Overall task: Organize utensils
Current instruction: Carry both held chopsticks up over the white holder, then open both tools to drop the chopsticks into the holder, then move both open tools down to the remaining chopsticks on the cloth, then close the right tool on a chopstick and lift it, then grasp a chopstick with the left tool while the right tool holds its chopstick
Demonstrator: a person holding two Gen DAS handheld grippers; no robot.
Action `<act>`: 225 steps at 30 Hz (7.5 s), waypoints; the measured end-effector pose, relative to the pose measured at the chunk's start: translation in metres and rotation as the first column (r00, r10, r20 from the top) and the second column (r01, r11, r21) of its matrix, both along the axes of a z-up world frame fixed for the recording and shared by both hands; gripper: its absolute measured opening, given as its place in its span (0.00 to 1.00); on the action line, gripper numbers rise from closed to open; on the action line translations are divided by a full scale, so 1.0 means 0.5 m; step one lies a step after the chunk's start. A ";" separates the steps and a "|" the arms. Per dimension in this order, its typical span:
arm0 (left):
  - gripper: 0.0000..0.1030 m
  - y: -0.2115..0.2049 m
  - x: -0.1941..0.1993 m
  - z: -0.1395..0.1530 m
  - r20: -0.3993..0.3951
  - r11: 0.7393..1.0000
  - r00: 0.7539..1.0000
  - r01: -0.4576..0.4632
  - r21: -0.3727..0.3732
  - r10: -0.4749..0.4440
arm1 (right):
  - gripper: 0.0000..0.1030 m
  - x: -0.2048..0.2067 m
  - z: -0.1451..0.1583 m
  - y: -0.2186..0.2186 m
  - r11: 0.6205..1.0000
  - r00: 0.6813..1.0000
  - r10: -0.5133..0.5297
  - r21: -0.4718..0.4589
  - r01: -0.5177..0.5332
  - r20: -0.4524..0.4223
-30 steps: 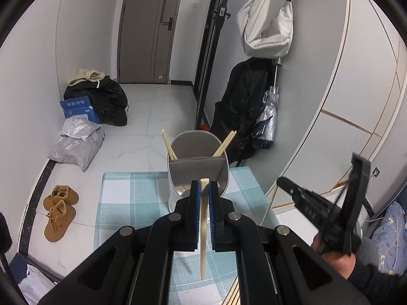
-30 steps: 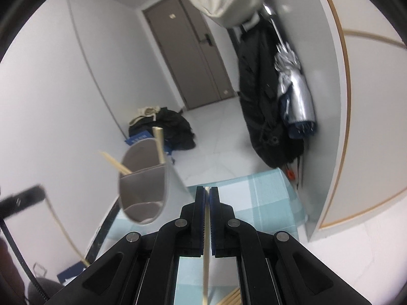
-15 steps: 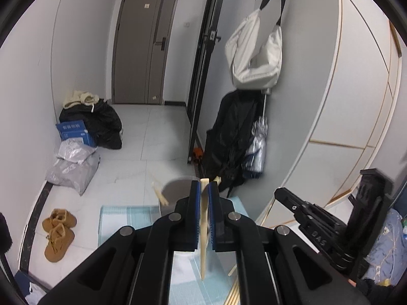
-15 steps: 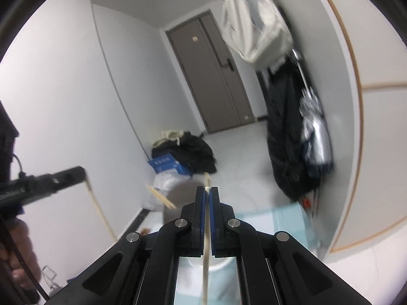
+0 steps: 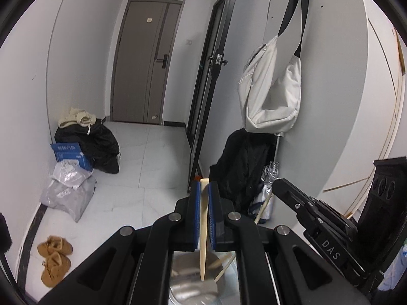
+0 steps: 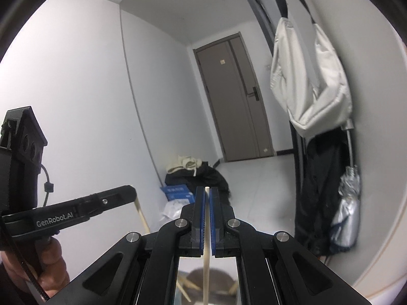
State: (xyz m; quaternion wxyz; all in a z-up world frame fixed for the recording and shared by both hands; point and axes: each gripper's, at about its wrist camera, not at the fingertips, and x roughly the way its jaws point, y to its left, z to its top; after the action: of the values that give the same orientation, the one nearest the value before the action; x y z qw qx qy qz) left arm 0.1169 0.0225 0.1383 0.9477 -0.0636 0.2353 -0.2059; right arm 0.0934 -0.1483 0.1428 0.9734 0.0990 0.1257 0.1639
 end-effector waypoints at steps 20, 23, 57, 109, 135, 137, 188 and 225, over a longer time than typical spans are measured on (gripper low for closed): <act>0.03 0.028 0.083 -0.145 -0.186 1.000 0.982 0.018 -0.021 -0.022 | 0.05 0.100 -0.171 0.033 0.995 0.983 0.090 -0.032 -0.096 -0.158; 0.25 0.024 0.073 -0.139 -0.202 1.000 0.979 0.001 0.007 0.000 | 0.09 0.085 -0.185 0.013 0.995 0.972 0.097 0.018 -0.095 -0.213; 0.89 0.007 -0.216 -0.253 -0.162 0.989 0.982 -0.077 0.125 0.097 | 0.71 -0.232 -0.386 -0.174 0.953 0.725 -0.253 -0.033 0.303 -0.640; 0.89 0.118 -0.180 -0.379 -0.358 0.978 0.911 -0.203 0.037 0.203 | 0.19 -0.155 -0.547 -0.028 0.936 0.573 -0.272 -0.350 -0.027 -0.773; 0.89 0.155 -0.167 -0.393 -0.425 0.967 0.876 -0.255 -0.012 0.226 | 0.07 -0.101 -0.545 0.002 0.961 0.580 -0.136 -0.248 -0.119 -0.803; 0.89 0.155 -0.168 -0.394 -0.420 0.968 0.879 -0.251 -0.002 0.227 | 0.07 -0.103 -0.549 0.010 0.956 0.575 -0.141 -0.262 -0.132 -0.806; 0.89 -0.067 -0.199 -0.495 -0.552 0.913 0.831 0.167 0.373 0.073 | 0.06 -0.122 -0.449 -0.226 0.956 0.823 0.029 0.255 0.142 -0.567; 0.21 -0.179 -0.125 -0.498 -0.585 0.861 0.810 0.266 0.435 0.045 | 0.06 -0.163 -0.418 -0.283 0.940 0.855 -0.006 0.290 0.183 -0.519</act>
State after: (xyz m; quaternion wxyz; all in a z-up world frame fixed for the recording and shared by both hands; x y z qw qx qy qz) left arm 0.0542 -0.0673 -0.1107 0.8008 0.1373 0.5589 -0.1659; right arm 0.0118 -0.2897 -0.0662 0.8817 0.3057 0.3447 0.1017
